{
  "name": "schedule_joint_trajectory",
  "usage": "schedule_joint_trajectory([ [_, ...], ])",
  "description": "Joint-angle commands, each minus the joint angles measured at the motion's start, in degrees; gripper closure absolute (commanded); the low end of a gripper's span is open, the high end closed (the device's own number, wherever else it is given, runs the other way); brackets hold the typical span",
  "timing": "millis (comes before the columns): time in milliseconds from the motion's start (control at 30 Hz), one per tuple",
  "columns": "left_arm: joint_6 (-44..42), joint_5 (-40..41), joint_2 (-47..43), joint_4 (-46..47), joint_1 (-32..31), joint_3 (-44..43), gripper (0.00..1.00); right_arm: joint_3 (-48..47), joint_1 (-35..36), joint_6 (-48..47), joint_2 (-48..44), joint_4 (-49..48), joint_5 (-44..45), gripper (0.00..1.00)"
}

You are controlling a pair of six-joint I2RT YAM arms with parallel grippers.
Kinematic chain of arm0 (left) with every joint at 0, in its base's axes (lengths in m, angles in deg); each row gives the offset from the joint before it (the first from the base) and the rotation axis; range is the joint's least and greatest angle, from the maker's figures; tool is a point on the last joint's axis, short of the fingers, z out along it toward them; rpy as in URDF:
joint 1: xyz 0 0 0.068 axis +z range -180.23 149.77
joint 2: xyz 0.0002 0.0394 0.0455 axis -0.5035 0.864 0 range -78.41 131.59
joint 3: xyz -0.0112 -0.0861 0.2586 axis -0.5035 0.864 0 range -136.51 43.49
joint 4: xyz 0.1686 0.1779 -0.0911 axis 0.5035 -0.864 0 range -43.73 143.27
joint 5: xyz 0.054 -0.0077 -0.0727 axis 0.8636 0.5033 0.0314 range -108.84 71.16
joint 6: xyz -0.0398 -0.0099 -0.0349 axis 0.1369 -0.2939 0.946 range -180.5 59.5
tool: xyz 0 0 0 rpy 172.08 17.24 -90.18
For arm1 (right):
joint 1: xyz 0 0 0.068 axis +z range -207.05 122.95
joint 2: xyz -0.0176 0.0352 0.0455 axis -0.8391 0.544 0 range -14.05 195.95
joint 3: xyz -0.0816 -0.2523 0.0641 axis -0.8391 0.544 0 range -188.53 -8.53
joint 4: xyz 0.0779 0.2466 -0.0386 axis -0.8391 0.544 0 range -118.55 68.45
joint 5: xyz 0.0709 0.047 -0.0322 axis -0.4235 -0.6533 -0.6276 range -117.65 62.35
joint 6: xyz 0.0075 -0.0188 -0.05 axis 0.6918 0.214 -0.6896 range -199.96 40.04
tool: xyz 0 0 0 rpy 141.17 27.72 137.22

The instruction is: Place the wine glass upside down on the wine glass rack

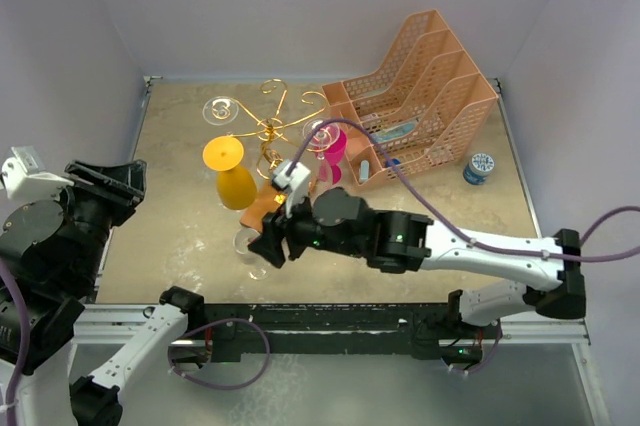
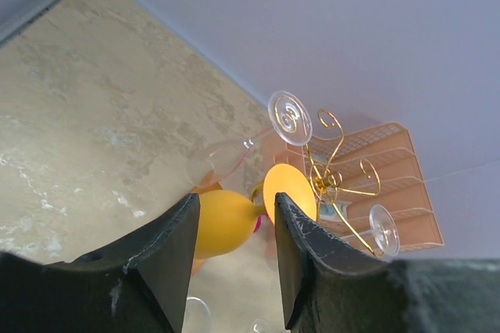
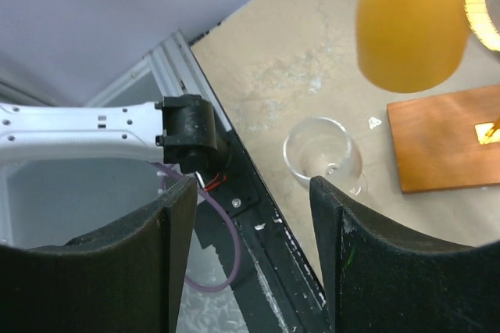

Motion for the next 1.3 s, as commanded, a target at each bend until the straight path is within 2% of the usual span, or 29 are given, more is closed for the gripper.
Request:
schedule_joint_trajectory([
  [0,-4.0,3.9,0.2,-1.1,-0.1,-3.2,0.59,-6.8,4.1,-5.3,5.5,3.1,7.7,0.38],
  [233,-4.5,5.4,0.4,-1.7,-0.1,-4.5,0.59,-11.5,6.3,-3.5,13.1,9.2,15.3,0.39],
  [567,-4.5,5.0,0.5,-1.2,-0.1,-4.1,0.58,-15.6,7.2,-3.9,21.5,9.8,15.4,0.46],
  [933,-4.4,5.0,0.5,-1.3,-0.1,-4.0,0.58,-18.4,7.2,-3.7,27.7,13.2,18.4,0.48],
  [1167,-4.4,4.6,0.7,-1.1,-0.1,-3.9,0.58,-19.3,7.2,-3.9,29.4,14.7,16.6,0.59],
  [1267,-4.4,4.5,0.7,-1.1,-0.1,-4.0,0.58,-19.5,7.2,-4.1,29.6,14.8,16.0,0.67],
])
